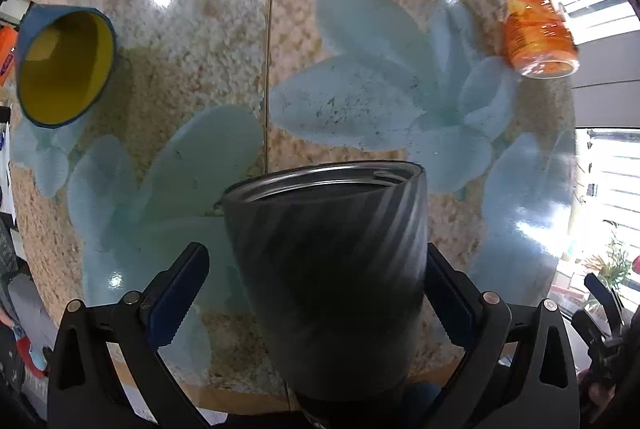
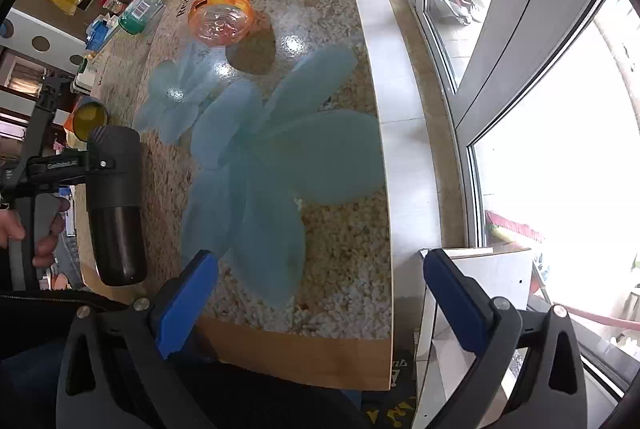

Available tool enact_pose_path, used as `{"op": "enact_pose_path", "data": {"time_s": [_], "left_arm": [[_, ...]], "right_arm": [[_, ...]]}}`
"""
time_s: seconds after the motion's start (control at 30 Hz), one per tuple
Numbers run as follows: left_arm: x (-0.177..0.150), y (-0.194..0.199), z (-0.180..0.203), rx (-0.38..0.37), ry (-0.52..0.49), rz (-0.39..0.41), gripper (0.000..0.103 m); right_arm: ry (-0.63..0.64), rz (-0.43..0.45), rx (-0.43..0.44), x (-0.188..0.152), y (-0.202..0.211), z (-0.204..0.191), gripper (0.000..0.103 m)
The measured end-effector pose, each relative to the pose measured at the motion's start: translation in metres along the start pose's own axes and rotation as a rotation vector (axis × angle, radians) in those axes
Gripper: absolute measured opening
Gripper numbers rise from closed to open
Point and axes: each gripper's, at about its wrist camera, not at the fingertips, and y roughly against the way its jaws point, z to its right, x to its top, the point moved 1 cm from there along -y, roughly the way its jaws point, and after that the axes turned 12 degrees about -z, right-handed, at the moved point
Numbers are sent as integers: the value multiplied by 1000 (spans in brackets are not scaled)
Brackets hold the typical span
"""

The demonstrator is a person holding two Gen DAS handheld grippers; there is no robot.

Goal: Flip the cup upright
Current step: 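Bring the left gripper to the upright tumbler and grasp its rim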

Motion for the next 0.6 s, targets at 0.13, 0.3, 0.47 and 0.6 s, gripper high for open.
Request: {"op": "enact_pose_path", "data": {"time_s": [0.13,0.3,0.47,0.6], "left_arm": [[4,-13,-1,-10,8,-27,103],[3,-32,2,-38,14,-55,98],[-5,-35,19,-11,-17,-25,85],[-10,-33,21,-35,-18,-11,85]], "right_arm": [[-10,1,8,0,0,3,103],[-33,5,17,-1,1,7,103],[-60,7,26,-5,3,14,103],[-67,15,27,-8,5,14,103]]}}
